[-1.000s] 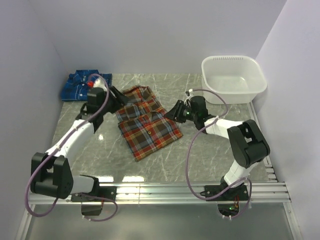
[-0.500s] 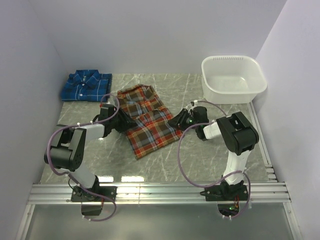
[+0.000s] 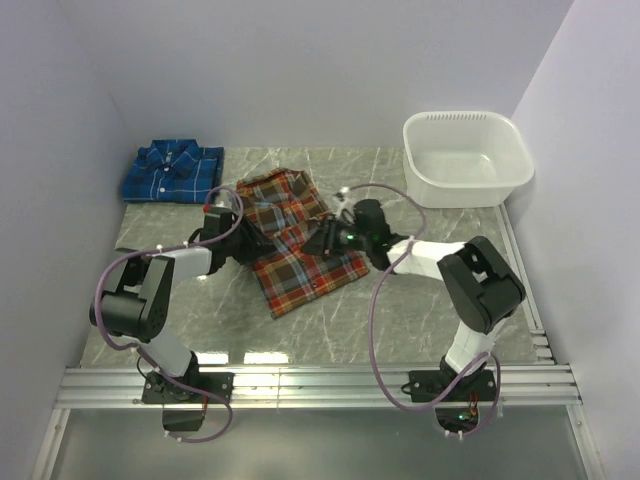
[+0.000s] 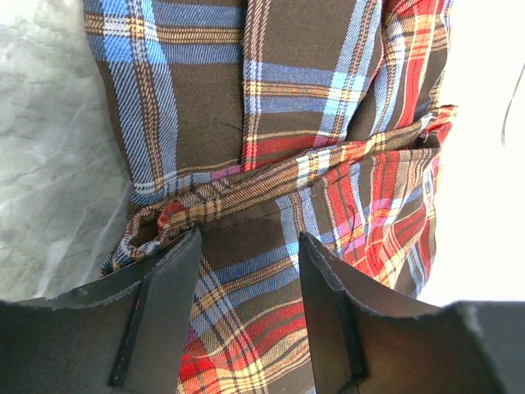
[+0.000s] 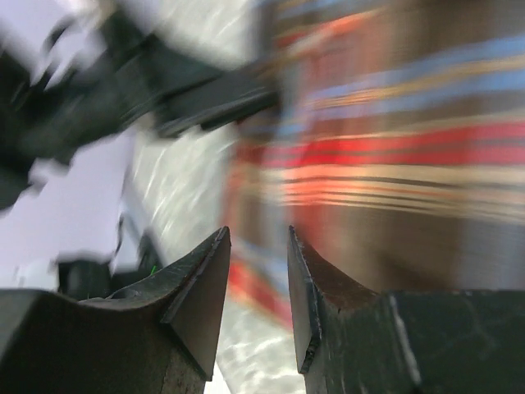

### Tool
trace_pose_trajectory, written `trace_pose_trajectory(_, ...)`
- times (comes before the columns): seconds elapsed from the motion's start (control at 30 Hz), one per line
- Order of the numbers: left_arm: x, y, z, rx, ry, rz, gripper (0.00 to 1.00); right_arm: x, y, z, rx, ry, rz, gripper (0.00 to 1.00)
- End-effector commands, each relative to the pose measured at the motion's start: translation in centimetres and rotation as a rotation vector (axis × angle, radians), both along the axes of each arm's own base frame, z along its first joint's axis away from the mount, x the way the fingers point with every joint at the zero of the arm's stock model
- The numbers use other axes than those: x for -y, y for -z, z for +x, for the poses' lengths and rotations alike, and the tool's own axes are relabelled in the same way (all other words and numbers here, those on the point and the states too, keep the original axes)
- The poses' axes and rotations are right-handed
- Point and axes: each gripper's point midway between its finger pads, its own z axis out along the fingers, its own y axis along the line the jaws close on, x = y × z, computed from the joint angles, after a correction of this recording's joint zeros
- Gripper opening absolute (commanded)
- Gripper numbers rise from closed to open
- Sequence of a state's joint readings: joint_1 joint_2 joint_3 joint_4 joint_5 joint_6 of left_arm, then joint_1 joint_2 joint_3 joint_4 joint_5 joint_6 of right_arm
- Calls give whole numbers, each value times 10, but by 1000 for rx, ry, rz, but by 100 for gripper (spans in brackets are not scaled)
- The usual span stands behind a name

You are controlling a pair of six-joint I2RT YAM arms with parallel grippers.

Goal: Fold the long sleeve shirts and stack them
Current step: Fold the shirt

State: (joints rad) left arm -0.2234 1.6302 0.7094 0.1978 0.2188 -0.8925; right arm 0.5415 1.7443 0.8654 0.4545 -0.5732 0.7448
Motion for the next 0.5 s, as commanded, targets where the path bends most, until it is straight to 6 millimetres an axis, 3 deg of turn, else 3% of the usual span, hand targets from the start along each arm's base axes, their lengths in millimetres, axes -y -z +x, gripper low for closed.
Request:
trace_pose_trajectory(0.0, 6, -5, 9, 29, 25, 20, 57, -42, -7, -35, 17, -195, -10, 42)
trace_pose_trajectory(0.03, 6, -4, 10, 27, 27, 19, 57, -54, -13, -38, 30, -232, 2, 42)
trace_pose_trajectory(0.07, 7, -3, 9, 21, 31, 20, 57, -61, -1, -42, 7, -255, -12, 42)
trace_pose_trajectory(0.13, 8, 0, 10, 16, 33, 28, 57, -79, 0, -54, 9, -327, -9, 42)
trace_pose_trajectory(0.17, 7, 0, 11, 13, 32, 34, 57, -82, 17, -59, -27, -346, -37, 42)
trace_pose_trajectory(0.23, 7, 2, 12, 11, 32, 35, 57, -93, 26, -70, -35, -406, -51, 42)
trace_pose_trajectory(0.47, 8, 6, 18, -7, 26, 39, 57, -94, 87, -98, -185, -521, -142, 42)
